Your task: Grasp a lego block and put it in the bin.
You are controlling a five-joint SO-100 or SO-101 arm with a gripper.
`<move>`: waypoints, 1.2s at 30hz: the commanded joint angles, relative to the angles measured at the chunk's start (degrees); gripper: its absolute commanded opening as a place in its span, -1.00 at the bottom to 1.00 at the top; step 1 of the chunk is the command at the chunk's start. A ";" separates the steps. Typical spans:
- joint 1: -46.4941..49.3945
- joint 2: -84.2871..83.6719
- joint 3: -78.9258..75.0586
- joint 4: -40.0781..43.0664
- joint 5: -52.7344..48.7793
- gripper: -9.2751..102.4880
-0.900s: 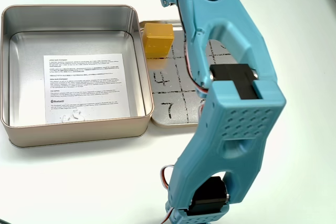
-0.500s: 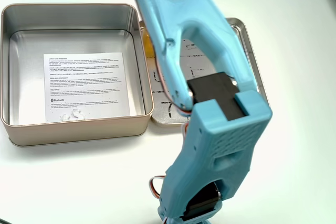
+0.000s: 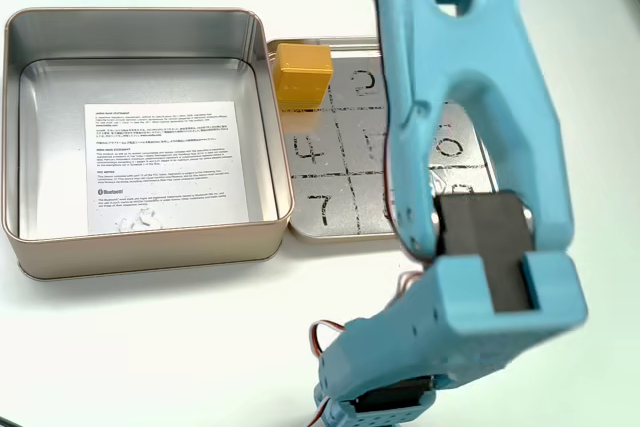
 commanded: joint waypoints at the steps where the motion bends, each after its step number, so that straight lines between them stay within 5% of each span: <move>1: 0.18 7.38 5.80 2.29 0.79 -0.80; 10: -2.11 15.56 23.03 5.54 1.49 -0.69; 28: 0.97 0.88 18.63 -4.39 -1.23 -0.19; 36: 1.93 -8.17 13.54 -5.01 -7.29 -0.17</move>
